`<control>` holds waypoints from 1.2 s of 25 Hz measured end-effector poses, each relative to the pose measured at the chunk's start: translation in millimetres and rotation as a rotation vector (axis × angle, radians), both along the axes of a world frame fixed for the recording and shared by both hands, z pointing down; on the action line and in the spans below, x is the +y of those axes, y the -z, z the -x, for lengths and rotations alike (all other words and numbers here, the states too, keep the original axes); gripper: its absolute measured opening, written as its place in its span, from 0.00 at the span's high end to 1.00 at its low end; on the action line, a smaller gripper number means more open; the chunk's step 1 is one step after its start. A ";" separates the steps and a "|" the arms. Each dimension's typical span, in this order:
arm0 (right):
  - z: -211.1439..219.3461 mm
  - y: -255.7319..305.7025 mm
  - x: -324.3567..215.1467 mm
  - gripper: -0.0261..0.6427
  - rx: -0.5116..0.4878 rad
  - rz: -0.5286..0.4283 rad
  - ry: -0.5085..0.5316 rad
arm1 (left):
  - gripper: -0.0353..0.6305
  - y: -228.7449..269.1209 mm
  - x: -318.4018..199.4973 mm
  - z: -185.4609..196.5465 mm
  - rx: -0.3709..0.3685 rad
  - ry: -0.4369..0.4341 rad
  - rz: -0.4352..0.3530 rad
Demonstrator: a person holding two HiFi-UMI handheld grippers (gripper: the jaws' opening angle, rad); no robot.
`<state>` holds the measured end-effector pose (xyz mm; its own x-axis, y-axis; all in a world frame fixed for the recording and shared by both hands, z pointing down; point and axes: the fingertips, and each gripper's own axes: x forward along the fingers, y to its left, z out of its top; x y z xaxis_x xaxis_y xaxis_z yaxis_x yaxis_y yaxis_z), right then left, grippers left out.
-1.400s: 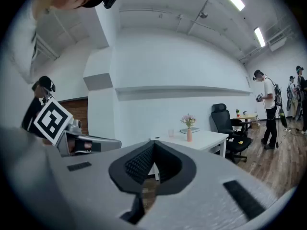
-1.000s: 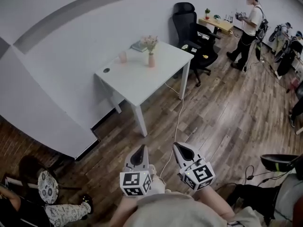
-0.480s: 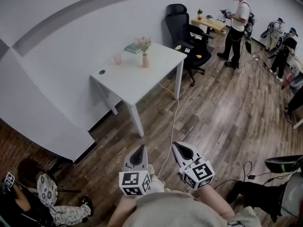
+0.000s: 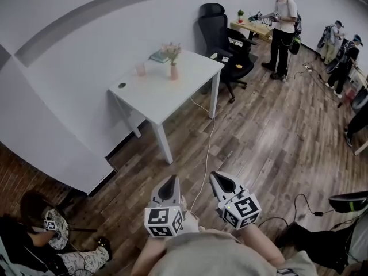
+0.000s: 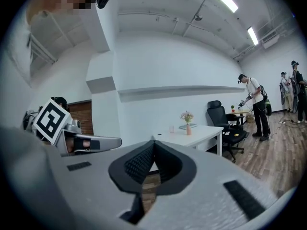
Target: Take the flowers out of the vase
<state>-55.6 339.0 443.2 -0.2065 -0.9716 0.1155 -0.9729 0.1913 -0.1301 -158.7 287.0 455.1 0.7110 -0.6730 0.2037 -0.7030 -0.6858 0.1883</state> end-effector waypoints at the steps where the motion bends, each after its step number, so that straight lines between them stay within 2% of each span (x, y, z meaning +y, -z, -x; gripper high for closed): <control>1: -0.4 -0.9 0.2 0.96 -0.002 0.003 -0.001 | 0.93 -0.5 0.3 -0.6 0.000 -0.003 0.003; 14: -11.4 -15.5 -24.7 0.93 -0.019 0.044 -0.003 | 0.93 -8.2 -24.1 -14.5 0.002 -0.018 0.012; 25: -36.2 -21.6 -108.7 0.87 0.005 0.057 0.003 | 0.92 -19.2 -106.6 -35.0 0.009 -0.008 0.024; 30: -50.7 -20.0 -151.8 0.84 0.018 0.055 -0.001 | 0.86 -19.0 -148.2 -49.6 0.015 -0.023 0.020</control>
<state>-4.8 187.2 463.1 -0.2030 -0.9639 0.1725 -0.9753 0.1834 -0.1230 -109.1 138.8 474.1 0.7295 -0.6522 0.2060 -0.6839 -0.6979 0.2126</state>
